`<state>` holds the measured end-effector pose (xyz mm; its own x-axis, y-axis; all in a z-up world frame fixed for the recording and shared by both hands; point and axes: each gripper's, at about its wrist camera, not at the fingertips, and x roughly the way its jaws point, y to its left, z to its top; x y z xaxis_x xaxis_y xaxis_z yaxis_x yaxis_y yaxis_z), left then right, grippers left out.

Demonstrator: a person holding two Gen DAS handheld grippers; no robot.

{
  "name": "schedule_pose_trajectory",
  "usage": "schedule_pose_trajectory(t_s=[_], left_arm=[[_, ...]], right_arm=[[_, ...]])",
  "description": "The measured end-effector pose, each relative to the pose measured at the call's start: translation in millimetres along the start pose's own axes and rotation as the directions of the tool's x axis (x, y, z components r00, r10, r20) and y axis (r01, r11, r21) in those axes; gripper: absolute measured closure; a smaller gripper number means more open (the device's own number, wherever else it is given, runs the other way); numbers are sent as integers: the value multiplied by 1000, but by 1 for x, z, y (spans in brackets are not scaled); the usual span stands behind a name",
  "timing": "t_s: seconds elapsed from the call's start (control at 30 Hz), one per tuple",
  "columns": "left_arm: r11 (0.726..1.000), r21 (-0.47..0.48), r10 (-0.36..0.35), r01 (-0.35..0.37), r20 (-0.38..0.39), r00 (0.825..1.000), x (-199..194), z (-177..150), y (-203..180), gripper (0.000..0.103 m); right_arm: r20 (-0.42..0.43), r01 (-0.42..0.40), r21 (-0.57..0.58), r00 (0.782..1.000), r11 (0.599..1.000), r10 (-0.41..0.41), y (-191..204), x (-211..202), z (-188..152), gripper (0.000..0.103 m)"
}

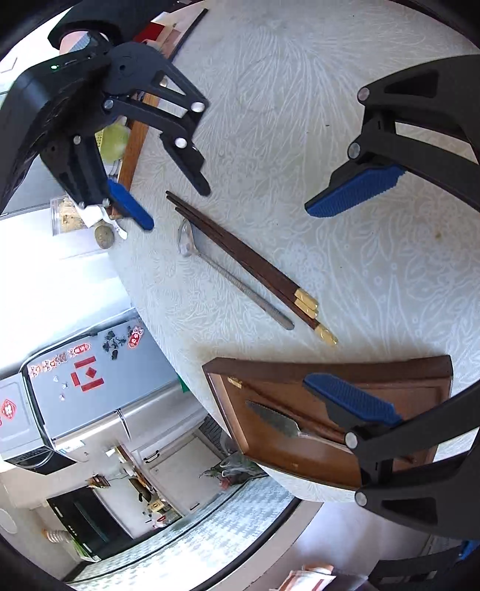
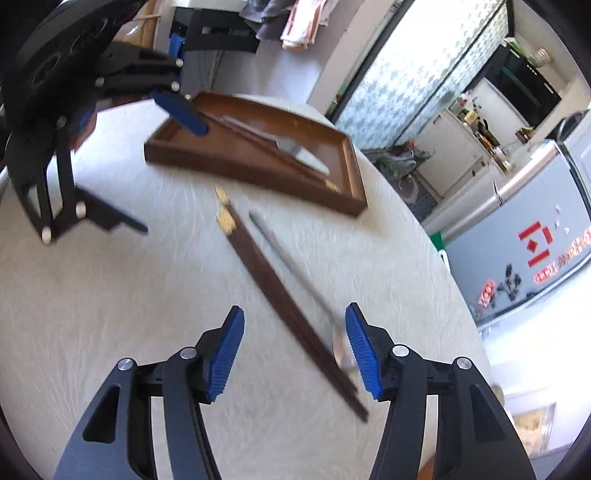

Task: Organize utensils

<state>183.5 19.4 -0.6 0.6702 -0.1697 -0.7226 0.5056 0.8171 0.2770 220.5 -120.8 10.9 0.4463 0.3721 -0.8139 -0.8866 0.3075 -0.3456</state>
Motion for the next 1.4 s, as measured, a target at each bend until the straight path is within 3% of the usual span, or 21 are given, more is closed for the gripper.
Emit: schedule_pose_trajectory(t_s=[0.2, 0.33, 0.53, 0.6, 0.7, 0.9, 1.03, 1.23, 1.33, 1.4], left_arm=[[998, 21, -53, 54, -25, 998, 10, 4, -2, 14], [995, 31, -97, 98, -26, 995, 20, 9, 5, 15], [983, 78, -168, 167, 1, 986, 36, 31, 17, 17], [976, 114, -186, 187, -21, 982, 45, 39, 21, 24], [962, 151, -225, 229, -42, 974, 59, 48, 27, 43], [934, 161, -309, 319, -80, 948, 90, 60, 36, 50], [920, 176, -334, 351, -122, 935, 106, 62, 37, 60], [887, 186, -394, 422, -168, 904, 119, 59, 35, 61], [886, 191, -393, 422, -171, 903, 122, 59, 34, 61], [884, 190, -398, 427, -173, 901, 123, 58, 33, 61]], right_arm=[[-54, -60, 59, 997, 996, 64, -27, 6, -42, 66], [-41, -77, 97, 996, 992, 82, -46, 17, -50, 68], [6, -150, 70, 989, 986, 150, -59, 37, -17, 68], [-3, -177, 45, 984, 983, 177, -61, 47, -2, 70], [-21, -225, -9, 974, 974, 224, -60, 61, 18, 76], [-50, -276, -81, 961, 958, 273, -54, 74, 36, 77], [-89, -294, -87, 954, 952, 286, -59, 83, 35, 77], [-111, -326, -78, 942, 942, 317, -64, 93, 32, 77], [-110, -345, -73, 935, 936, 336, -66, 95, 32, 78], [-110, -363, -79, 929, 929, 354, -66, 96, 32, 87]])
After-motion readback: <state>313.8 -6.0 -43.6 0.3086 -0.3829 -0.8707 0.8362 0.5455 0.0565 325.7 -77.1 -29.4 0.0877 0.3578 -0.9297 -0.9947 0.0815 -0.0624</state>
